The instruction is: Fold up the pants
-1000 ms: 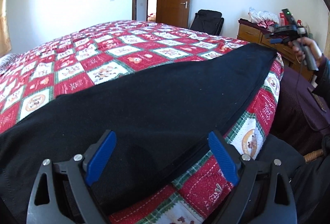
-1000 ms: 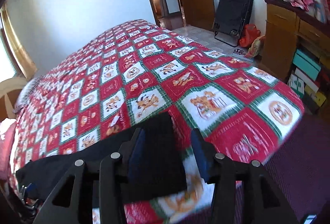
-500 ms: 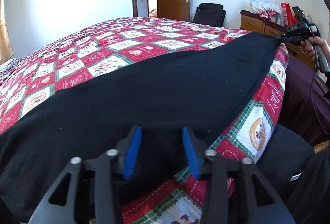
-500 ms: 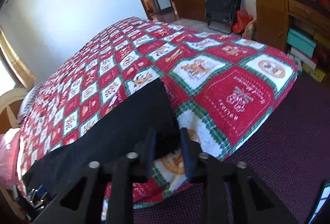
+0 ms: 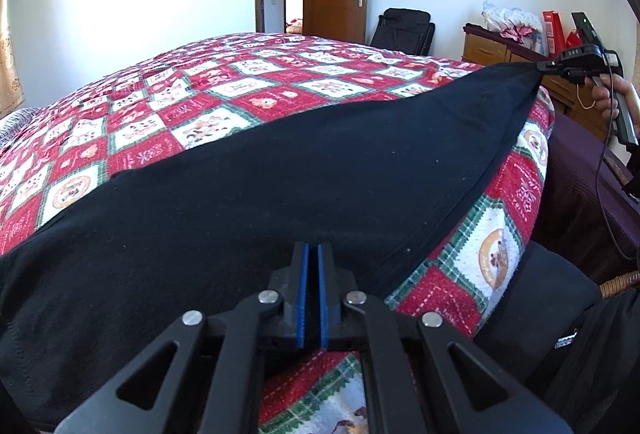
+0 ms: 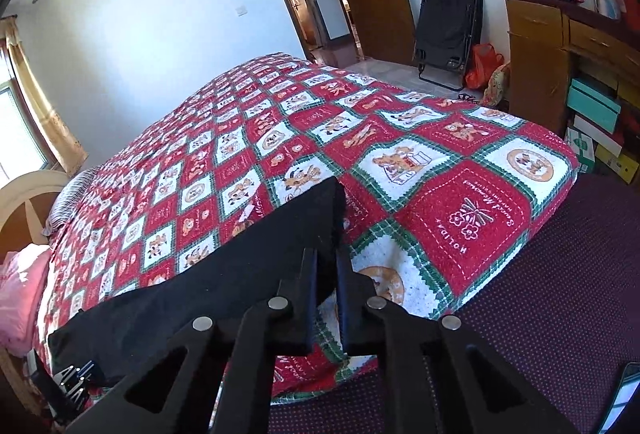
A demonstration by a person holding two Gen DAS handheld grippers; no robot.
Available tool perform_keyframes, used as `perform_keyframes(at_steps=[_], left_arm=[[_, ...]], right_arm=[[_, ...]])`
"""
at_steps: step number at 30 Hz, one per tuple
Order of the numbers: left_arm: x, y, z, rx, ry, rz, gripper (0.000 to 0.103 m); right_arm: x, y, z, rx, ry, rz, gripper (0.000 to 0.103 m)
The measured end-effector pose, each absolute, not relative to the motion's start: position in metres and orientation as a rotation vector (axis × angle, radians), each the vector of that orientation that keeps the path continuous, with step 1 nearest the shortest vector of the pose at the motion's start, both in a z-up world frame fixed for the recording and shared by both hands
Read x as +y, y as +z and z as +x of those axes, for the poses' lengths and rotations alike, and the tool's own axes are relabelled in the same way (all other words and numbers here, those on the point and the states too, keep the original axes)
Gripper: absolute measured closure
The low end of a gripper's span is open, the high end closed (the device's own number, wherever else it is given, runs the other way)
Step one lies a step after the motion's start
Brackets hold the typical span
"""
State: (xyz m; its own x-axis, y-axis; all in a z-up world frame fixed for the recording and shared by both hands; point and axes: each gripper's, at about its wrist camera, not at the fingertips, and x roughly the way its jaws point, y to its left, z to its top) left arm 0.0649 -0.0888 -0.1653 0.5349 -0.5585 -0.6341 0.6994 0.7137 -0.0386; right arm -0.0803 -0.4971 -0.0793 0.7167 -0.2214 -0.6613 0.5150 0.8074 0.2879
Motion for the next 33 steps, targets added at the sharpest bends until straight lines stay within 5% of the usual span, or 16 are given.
perform_keyframes(at_steps=[8,10,11,13,16,20,23,33], left_arm=[[-0.092,-0.160,0.055,0.639,-0.808,0.242,0.097],[-0.097,-0.157,0.049,0.626,-0.827,0.265,0.081],[-0.101,-0.157,0.047,0.615,-0.819,0.284,0.061],[-0.107,-0.157,0.042,0.579,-0.808,0.319,0.047],[-0.117,-0.162,0.045,0.592,-0.813,0.360,0.051],[-0.123,-0.167,0.049,0.616,-0.793,0.397,0.074],[-0.120,-0.165,0.052,0.628,-0.792,0.375,0.076],[-0.122,-0.168,0.055,0.637,-0.793,0.349,0.077]], right_arm=[[-0.505,-0.099,-0.086,0.716,-0.471,0.467,0.094],[-0.496,-0.092,-0.090,0.705,-0.505,0.426,0.070],[-0.491,-0.088,-0.091,0.696,-0.507,0.409,0.045],[-0.474,-0.077,-0.095,0.662,-0.466,0.379,0.042],[-0.441,-0.071,-0.088,0.666,-0.341,0.369,0.042],[-0.391,-0.097,-0.053,0.776,-0.101,0.402,0.050],[-0.363,-0.123,-0.029,0.877,-0.028,0.408,0.062],[-0.354,-0.160,-0.008,0.958,-0.071,0.490,0.062]])
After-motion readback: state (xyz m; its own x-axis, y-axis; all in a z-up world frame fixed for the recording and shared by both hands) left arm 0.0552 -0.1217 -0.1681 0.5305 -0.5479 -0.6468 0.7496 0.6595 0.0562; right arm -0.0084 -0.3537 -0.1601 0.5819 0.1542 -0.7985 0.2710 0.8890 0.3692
